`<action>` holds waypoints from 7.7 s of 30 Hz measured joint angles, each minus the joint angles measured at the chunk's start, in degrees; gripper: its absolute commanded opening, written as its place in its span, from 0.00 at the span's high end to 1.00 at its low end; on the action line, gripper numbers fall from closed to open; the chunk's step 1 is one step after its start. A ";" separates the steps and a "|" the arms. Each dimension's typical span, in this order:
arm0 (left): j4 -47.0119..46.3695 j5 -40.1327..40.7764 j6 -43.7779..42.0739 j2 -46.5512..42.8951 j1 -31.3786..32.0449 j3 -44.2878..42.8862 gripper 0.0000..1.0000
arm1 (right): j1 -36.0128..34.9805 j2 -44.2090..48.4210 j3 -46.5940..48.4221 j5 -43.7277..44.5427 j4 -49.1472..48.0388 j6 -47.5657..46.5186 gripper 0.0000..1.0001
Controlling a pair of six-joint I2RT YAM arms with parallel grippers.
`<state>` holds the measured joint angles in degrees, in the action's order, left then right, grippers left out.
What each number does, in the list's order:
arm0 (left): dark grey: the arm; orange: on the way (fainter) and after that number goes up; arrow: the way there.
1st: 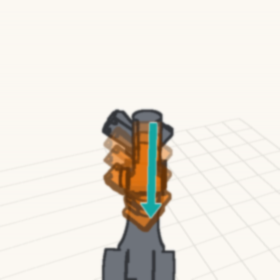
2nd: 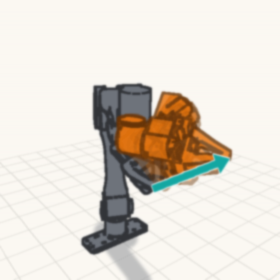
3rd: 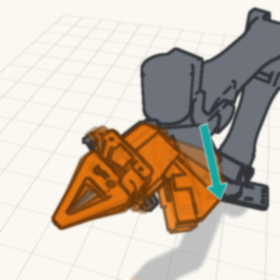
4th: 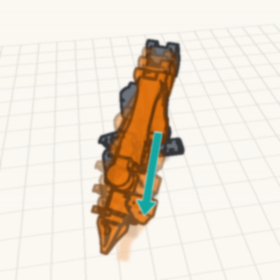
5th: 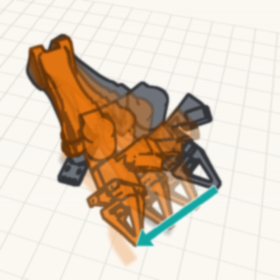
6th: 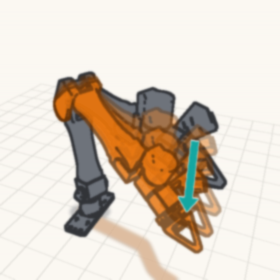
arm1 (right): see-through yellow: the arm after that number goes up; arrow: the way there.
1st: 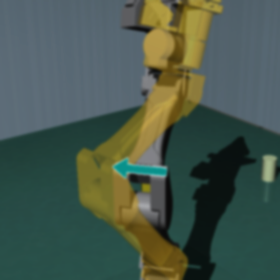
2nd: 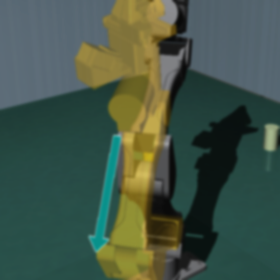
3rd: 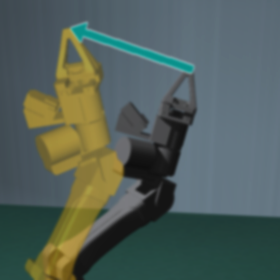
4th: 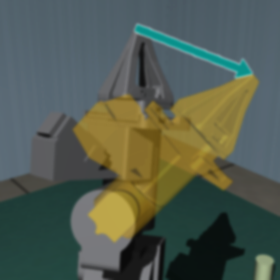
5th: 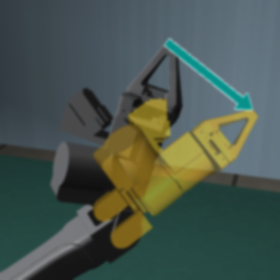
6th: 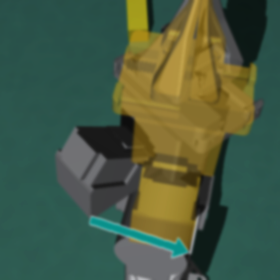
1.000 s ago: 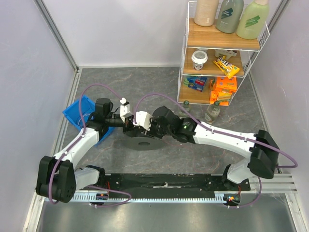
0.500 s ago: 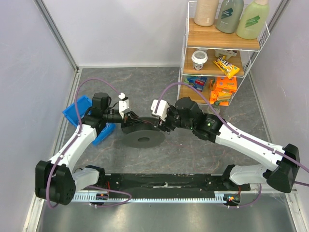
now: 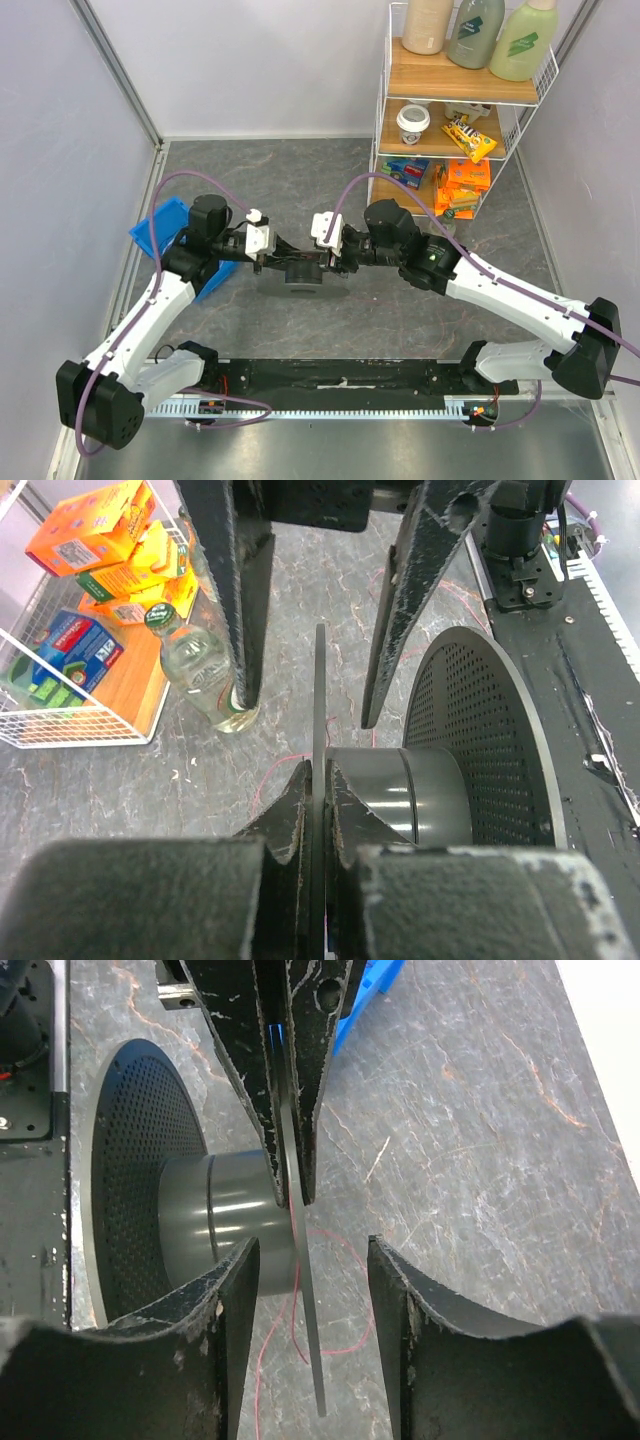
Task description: Wrap the cables
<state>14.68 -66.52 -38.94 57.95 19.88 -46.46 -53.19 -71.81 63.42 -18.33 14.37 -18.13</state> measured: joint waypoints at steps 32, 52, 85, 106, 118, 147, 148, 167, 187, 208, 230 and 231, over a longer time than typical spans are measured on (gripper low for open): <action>2.12 1.68 0.63 1.14 0.50 -3.80 0.47 | -0.04 -1.42 -1.16 1.01 -1.42 -0.96 1.00; 3.93 3.43 1.84 3.23 1.64 -4.57 0.98 | 0.55 -1.42 -1.14 -0.46 -1.99 0.28 0.91; 7.23 18.53 35.50 9.38 -6.47 -38.97 0.98 | 23.17 13.27 -7.30 7.52 -10.05 16.68 0.02; -4.22 16.72 58.27 10.32 -6.47 -45.88 0.98 | 14.75 -1.31 -17.75 -7.02 -42.29 27.87 0.10; -7.50 21.14 65.09 13.42 -8.26 -56.96 0.98 | 13.88 -4.37 -19.02 -7.76 -45.27 28.65 0.30; 5.01 78.51 60.04 14.16 4.04 -39.60 0.99 | -3.69 0.90 -2.03 -11.08 -7.02 5.75 1.00; 4.92 78.84 58.66 14.16 5.14 -36.92 0.98 | -3.69 0.46 0.09 -10.47 -5.22 4.13 1.00; 7.89 45.22 30.56 -1.84 9.25 -16.09 0.98 | 6.19 -0.92 15.93 -3.67 11.63 -8.22 1.00; 21.18 26.67 22.73 -1.31 10.14 -17.27 0.98 | 8.87 -1.60 15.06 1.55 14.12 -11.08 1.00; 1.09 9.35 54.42 0.57 -12.37 -33.24 0.98 | 23.45 2.34 2.10 -7.58 9.73 -2.40 0.50; -3.82 29.64 68.87 13.70 -13.05 -69.26 0.98 | 24.33 12.39 -7.74 -14.67 -9.35 15.30 0.02; -3.93 29.99 69.11 13.70 -13.05 -69.31 0.98 | 24.33 12.31 -7.89 -14.60 -10.21 15.65 0.02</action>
<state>10.74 -36.53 30.17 71.66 6.83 -115.77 -28.86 -59.51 55.53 -32.93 4.16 -2.48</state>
